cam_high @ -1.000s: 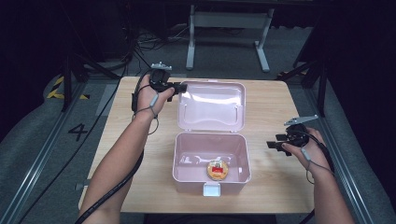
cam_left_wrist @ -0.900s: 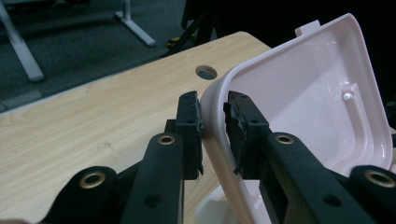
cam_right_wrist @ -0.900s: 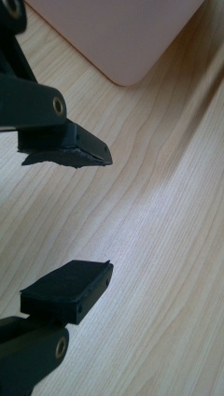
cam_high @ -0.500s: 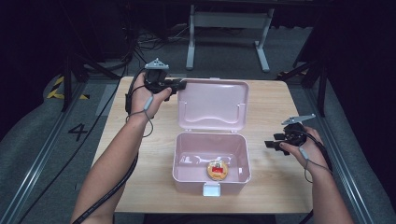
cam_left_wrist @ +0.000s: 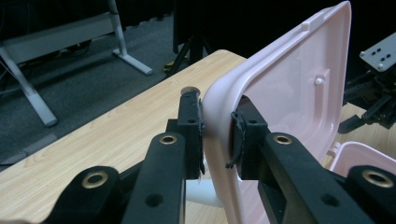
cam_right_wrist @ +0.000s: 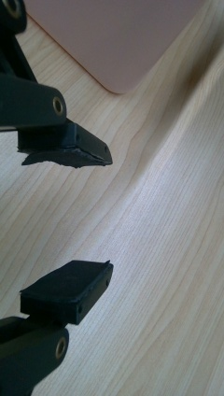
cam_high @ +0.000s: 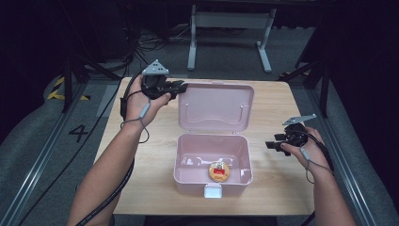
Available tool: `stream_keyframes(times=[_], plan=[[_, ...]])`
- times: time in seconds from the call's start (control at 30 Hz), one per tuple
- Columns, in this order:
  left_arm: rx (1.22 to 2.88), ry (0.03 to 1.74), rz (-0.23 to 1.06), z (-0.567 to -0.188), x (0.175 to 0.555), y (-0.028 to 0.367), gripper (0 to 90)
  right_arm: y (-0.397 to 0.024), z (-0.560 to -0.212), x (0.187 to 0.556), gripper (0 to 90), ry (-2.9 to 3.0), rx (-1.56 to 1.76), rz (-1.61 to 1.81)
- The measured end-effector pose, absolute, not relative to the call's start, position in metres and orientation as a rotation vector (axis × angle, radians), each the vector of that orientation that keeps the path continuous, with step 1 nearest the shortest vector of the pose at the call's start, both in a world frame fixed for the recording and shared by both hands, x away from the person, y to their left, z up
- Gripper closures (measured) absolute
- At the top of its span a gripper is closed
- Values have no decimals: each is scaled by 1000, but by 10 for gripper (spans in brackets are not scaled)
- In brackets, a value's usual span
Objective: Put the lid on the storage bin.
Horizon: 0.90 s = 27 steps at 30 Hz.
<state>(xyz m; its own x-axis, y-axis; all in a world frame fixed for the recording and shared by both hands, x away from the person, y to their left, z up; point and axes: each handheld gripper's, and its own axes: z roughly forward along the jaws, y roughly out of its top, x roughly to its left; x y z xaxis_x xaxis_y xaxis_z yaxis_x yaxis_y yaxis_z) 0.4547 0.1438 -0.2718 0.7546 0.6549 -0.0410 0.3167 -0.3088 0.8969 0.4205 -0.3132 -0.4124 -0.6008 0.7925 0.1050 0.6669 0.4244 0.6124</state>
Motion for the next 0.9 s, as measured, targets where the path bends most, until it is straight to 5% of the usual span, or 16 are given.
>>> stream_keyframes(times=[0.9], plan=[[1914, 551, 495, -267, 414, 151, 731, -306, -406, 421, 410, 2491, 1245, 941]])
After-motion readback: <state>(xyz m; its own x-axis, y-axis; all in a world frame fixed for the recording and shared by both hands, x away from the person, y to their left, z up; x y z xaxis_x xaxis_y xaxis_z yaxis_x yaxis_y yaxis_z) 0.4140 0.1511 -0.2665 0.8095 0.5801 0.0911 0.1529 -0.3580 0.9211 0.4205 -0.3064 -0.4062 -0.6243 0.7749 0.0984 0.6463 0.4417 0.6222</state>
